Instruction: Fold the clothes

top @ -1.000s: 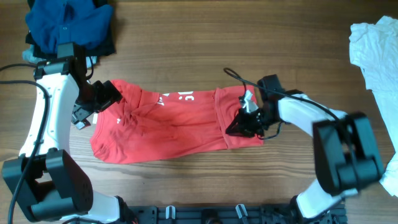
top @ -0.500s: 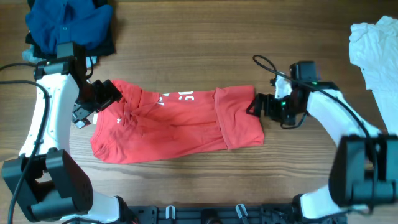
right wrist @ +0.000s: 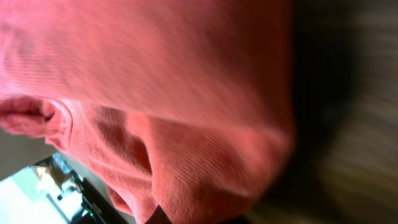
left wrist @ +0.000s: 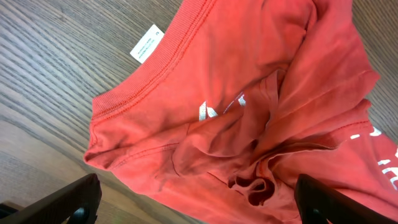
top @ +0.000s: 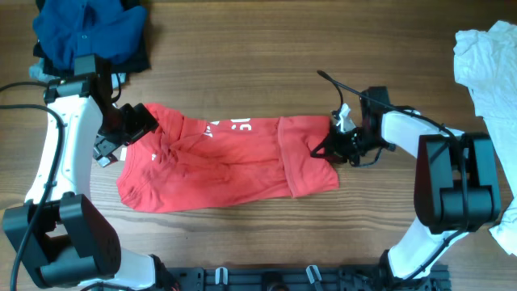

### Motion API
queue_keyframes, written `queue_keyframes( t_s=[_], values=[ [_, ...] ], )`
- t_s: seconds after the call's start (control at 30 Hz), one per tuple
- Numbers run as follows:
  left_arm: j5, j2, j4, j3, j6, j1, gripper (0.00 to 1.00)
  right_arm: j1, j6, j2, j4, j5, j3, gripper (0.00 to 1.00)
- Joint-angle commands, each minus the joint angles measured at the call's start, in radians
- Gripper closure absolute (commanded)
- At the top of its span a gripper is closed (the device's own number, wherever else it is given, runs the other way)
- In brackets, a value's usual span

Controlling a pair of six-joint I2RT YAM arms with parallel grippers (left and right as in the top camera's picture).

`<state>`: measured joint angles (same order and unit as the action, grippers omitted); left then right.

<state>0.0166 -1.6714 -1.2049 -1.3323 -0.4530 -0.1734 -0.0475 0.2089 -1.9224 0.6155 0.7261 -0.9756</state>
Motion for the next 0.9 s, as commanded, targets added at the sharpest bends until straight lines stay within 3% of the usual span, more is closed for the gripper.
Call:
queue_keyframes(
  t_s=[0.0, 0.17, 0.3, 0.5, 0.6, 0.7, 0.73, 0.77, 0.8, 0.87],
  values=[
    [-0.002, 0.005, 0.0, 0.007, 0.005, -0.009, 0.0, 0.1, 0.051, 0.139, 0.099, -0.245, 0.02, 0.96],
    [-0.002, 0.005, -0.001, 0.007, 0.005, -0.009, 0.0, 0.113, 0.113, 0.385, 0.205, -0.489, 0.019, 0.96],
    [-0.002, 0.005, 0.0, 0.007, 0.005, -0.009, 0.0, 0.063, 0.105, 0.487, 0.196, -0.49, 0.019, 0.96],
    [-0.002, 0.005, -0.001, 0.007, 0.005, -0.009, 0.0, -0.221, 0.225, 0.465, 0.126, -0.626, 0.019, 0.95],
    [-0.002, 0.005, -0.001, 0.007, 0.005, -0.009, 0.0, -0.385, 0.293, 0.406, 0.082, -0.659, 0.019, 0.89],
    [-0.002, 0.005, -0.01, 0.007, 0.005, -0.009, 0.0, -0.504, 0.354, 0.311, 0.037, -0.659, 0.019, 0.72],
    [-0.002, 0.005, -0.011, 0.007, 0.005, -0.009, 0.0, -0.527, 0.372, 0.288, 0.024, -0.66, 0.019, 0.57],
    [-0.002, 0.005, -0.011, 0.007, 0.005, -0.009, 0.0, -0.544, 0.386, 0.274, 0.015, -0.66, 0.019, 0.25],
    [-0.002, 0.005, -0.011, 0.007, 0.005, -0.009, 0.0, -0.55, 0.403, 0.273, 0.011, -0.659, 0.019, 0.1],
    [-0.002, 0.005, -0.011, 0.007, 0.005, -0.009, 0.0, -0.548, 0.392, 0.29, 0.061, -0.667, -0.029, 0.02]
  ],
)
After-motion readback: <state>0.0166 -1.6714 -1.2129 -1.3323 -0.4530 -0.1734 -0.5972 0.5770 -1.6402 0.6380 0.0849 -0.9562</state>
